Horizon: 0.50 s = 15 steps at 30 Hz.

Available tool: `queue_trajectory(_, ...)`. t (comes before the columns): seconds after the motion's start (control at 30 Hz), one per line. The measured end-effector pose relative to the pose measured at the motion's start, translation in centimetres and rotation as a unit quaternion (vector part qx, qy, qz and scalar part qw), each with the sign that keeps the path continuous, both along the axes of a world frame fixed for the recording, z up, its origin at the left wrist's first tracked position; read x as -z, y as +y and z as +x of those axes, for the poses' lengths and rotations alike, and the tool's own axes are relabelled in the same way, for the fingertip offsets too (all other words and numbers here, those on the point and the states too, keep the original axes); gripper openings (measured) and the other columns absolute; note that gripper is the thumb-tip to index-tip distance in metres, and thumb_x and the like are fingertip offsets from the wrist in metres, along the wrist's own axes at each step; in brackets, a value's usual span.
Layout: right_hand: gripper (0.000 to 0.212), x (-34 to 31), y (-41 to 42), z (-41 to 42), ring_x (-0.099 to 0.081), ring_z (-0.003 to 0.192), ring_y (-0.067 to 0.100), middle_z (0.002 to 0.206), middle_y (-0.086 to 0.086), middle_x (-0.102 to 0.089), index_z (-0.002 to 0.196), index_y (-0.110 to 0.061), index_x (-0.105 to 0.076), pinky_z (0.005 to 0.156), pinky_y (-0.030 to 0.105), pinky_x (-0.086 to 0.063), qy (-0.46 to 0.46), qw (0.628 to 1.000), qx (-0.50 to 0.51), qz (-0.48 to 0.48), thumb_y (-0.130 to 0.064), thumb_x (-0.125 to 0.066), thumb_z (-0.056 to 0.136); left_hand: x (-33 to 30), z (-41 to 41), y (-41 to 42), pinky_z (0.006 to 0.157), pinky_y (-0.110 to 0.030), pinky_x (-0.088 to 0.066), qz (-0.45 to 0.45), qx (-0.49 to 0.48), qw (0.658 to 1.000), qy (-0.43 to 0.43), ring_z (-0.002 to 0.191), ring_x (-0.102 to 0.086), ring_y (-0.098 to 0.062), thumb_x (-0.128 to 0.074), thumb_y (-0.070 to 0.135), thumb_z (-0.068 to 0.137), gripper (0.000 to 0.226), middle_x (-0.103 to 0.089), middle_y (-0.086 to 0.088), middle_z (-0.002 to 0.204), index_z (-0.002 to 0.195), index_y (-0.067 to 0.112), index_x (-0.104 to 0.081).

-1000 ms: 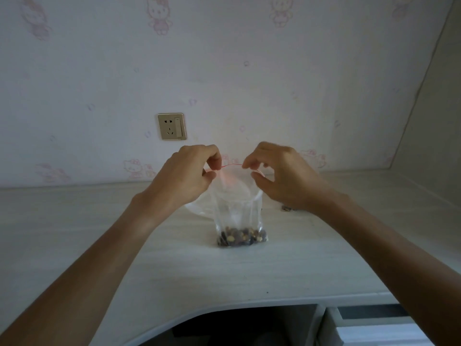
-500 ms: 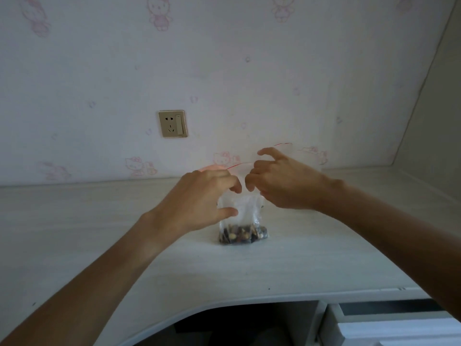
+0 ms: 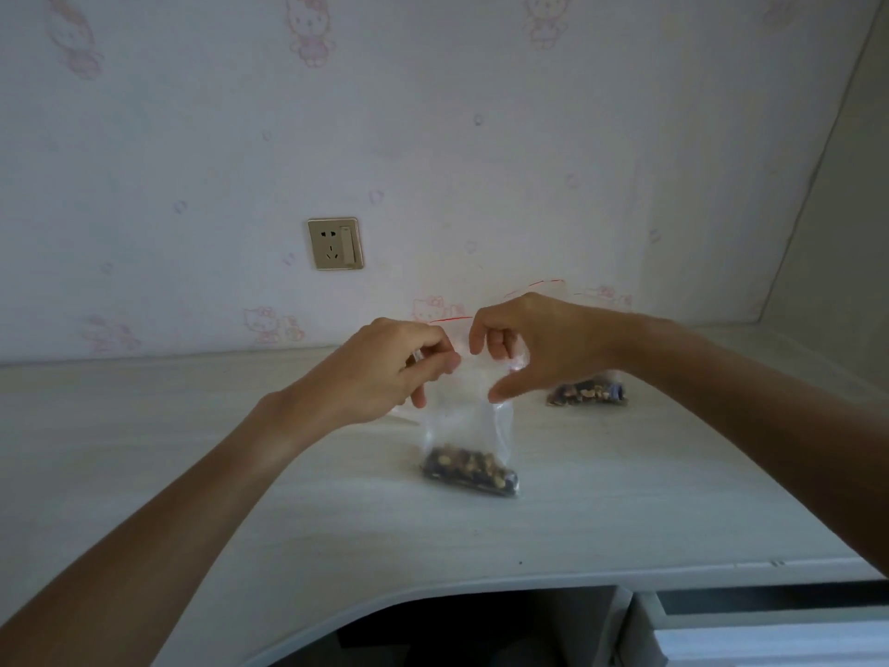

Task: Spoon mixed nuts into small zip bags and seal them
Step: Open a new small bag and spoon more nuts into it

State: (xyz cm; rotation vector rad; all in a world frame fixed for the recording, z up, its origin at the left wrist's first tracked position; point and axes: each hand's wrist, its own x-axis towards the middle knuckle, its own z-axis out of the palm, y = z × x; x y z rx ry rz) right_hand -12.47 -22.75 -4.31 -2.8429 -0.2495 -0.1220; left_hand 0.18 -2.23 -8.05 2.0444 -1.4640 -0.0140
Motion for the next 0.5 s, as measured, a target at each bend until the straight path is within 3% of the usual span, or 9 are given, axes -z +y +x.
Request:
queue_trajectory(0.07,0.043,0.3,0.0,0.1,-0.061,0.089,0.012,0.099,-0.006,-0.064,0.115,-0.022,-0.062,0.079,0.025,-0.052,-0.013,0.999,0.004,-0.036,-0.034,-0.086,0.082,-0.2,0.3,0.1,0.063,-0.041,-0.061,-0.007,-0.002,1.000,-0.003,0.063,-0.074,-0.009,-0.055,0.038,0.106,0.027,-0.070,0.019,0.084,0.083,0.029,-0.066)
queue_trajectory(0.17,0.021,0.4,-0.2,0.4,-0.058,0.085,0.007,0.095,-0.011,-0.062,0.108,-0.018,-0.068,0.078,0.023,-0.048,-0.085,0.994,0.008,-0.062,-0.029,-0.076,0.092,-0.4,0.5,0.5,0.063,-0.032,-0.055,-0.020,-0.007,1.000,-0.007,0.055,-0.072,-0.008,-0.050,0.048,0.106,0.037,-0.069,0.019,0.078,0.074,0.032,-0.060)
queue_trajectory(0.23,0.014,0.3,-0.3,0.5,-0.057,0.079,-0.001,0.091,-0.012,-0.062,0.102,-0.015,-0.072,0.073,0.013,-0.044,-0.107,0.993,0.003,-0.044,-0.027,-0.073,0.095,-0.3,0.3,0.7,0.057,-0.015,-0.046,-0.014,-0.015,0.999,-0.041,0.051,-0.067,-0.002,-0.060,0.064,0.095,0.033,-0.068,0.024,0.078,0.077,0.037,-0.058)
queue_trajectory(0.33,0.013,0.0,-0.4,0.4,-0.059,0.079,-0.010,0.087,-0.019,-0.063,0.101,-0.014,-0.076,0.073,0.004,-0.043,-0.090,0.996,-0.004,0.009,-0.025,-0.070,0.097,0.0,0.1,0.6,0.052,-0.013,-0.038,-0.022,-0.042,0.991,-0.127,0.053,-0.063,0.006,-0.078,0.062,0.081,0.033,-0.067,0.022,0.081,0.084,0.039,-0.055)
queue_trajectory(0.5,0.012,-0.9,-0.3,0.0,-0.068,0.087,0.001,0.090,-0.012,-0.075,0.096,-0.021,-0.078,0.087,0.025,-0.055,-0.078,0.994,0.005,0.081,-0.030,-0.070,0.096,-0.7,0.1,0.4,0.052,-0.014,-0.043,-0.065,-0.024,0.997,-0.044,0.043,-0.066,-0.010,-0.065,0.053,0.097,0.021,-0.069,0.022,0.090,0.084,0.036,-0.063)
